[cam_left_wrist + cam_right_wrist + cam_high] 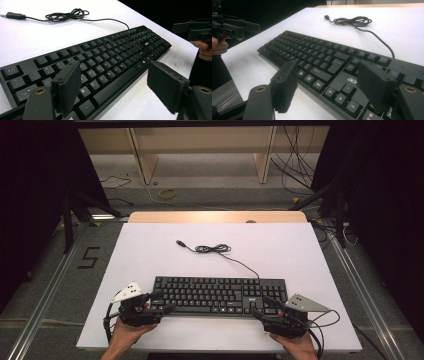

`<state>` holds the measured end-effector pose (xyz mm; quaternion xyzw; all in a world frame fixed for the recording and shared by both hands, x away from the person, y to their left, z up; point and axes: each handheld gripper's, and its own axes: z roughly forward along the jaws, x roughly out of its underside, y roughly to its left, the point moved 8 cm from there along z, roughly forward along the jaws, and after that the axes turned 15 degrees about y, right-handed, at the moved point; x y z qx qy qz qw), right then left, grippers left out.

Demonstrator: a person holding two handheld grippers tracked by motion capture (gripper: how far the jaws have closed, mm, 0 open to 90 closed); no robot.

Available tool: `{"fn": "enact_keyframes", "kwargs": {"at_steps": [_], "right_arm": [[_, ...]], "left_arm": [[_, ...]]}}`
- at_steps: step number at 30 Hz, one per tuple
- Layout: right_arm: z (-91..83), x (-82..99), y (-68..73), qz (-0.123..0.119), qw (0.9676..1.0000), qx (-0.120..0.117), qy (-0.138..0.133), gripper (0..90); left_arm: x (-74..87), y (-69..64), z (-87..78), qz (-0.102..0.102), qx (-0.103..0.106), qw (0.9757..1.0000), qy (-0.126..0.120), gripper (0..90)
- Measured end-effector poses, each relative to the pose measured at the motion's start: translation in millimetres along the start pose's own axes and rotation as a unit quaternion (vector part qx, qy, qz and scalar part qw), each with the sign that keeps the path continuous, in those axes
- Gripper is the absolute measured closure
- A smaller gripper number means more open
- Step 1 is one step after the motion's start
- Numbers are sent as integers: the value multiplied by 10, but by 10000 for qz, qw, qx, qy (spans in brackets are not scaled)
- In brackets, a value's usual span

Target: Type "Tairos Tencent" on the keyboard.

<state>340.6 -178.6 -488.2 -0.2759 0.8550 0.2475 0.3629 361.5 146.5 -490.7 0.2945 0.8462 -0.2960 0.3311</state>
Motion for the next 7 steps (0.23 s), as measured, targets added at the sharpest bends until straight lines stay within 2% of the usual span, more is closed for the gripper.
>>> {"fn": "enact_keyframes", "kwargs": {"at_steps": [7], "right_arm": [[-6,-7,-21,35,10000,22,-36,338]], "left_arm": [[-9,20,-9,-41,-37,10000,-79,271]]}}
